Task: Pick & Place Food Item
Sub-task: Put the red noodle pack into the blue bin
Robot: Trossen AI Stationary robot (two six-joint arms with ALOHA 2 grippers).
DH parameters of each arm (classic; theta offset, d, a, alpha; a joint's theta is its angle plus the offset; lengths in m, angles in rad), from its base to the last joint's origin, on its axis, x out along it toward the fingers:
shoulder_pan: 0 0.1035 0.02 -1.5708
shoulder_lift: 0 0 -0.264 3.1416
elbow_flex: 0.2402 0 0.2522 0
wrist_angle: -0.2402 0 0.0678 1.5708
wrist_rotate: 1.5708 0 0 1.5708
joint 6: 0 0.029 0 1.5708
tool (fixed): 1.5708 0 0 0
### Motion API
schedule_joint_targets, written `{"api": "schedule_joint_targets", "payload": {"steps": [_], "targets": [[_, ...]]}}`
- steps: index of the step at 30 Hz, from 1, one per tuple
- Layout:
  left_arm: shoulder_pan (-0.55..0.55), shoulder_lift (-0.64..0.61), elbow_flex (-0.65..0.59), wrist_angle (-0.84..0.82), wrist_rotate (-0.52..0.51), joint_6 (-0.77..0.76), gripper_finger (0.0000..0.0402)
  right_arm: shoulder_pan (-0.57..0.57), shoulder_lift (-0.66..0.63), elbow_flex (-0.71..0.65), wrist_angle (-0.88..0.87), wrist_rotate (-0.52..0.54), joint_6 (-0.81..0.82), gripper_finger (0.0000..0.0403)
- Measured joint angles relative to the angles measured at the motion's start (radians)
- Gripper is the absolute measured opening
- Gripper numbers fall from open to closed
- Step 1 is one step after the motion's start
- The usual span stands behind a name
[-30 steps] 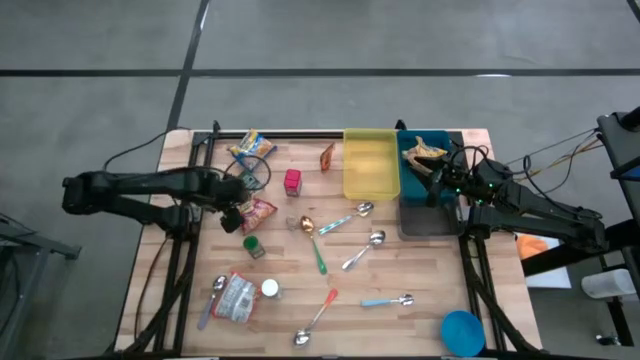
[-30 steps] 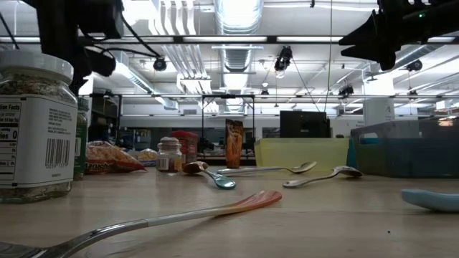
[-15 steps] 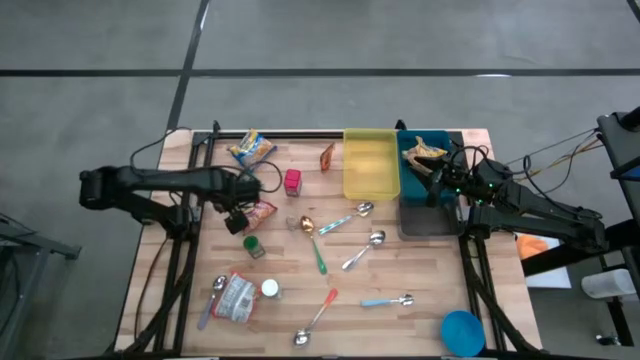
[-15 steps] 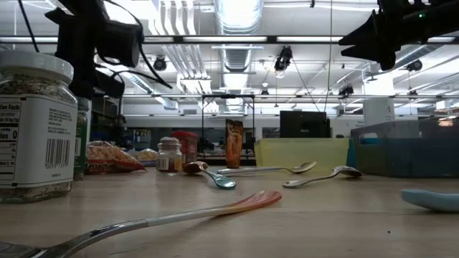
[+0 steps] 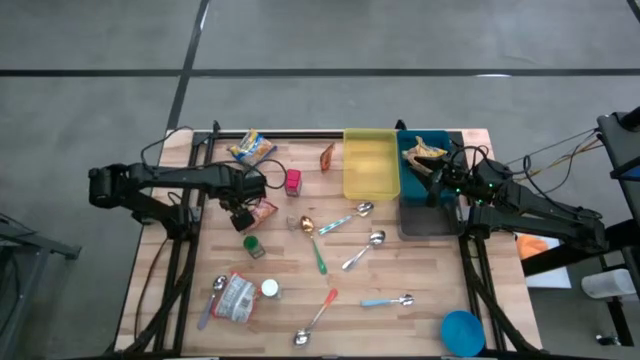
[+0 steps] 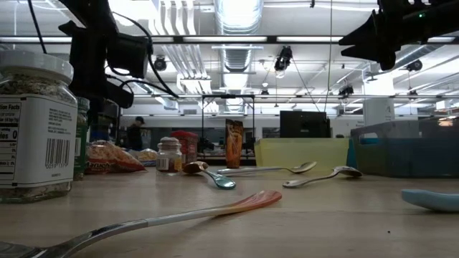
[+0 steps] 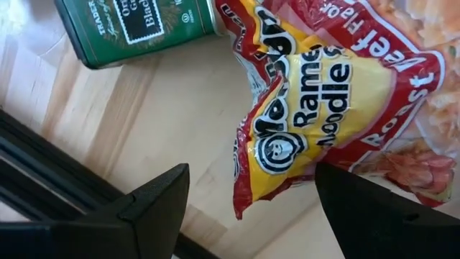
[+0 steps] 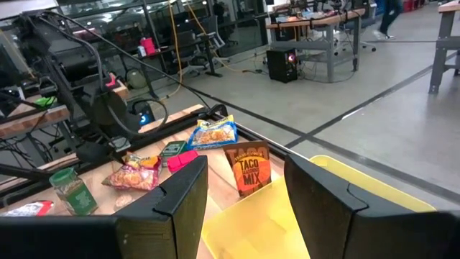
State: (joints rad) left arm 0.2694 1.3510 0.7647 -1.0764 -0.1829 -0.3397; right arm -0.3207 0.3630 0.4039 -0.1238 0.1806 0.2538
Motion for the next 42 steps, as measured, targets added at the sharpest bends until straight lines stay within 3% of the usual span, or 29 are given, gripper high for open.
{"api": "schedule_joint_targets", "payload": {"steps": [13,23,28,42], "targets": [[0.01,0.001,0.0,0.093,0.124,-0.183,0.0306,0.0,0.0,0.0,0.0,0.0,0.0,0.0183],[0.01,0.001,0.002,0.006,0.124,0.022,0.0306,0.0,0.0,0.0,0.0,0.0,0.0,0.0183],[0.01,0.001,-0.002,0.04,0.124,0.094,0.0306,0.0,0.0,0.0,0.0,0.0,0.0,0.0183],[0.01,0.001,-0.04,0.103,0.124,0.082,0.0306,0.0,0.0,0.0,0.0,0.0,0.0,0.0183]]}}
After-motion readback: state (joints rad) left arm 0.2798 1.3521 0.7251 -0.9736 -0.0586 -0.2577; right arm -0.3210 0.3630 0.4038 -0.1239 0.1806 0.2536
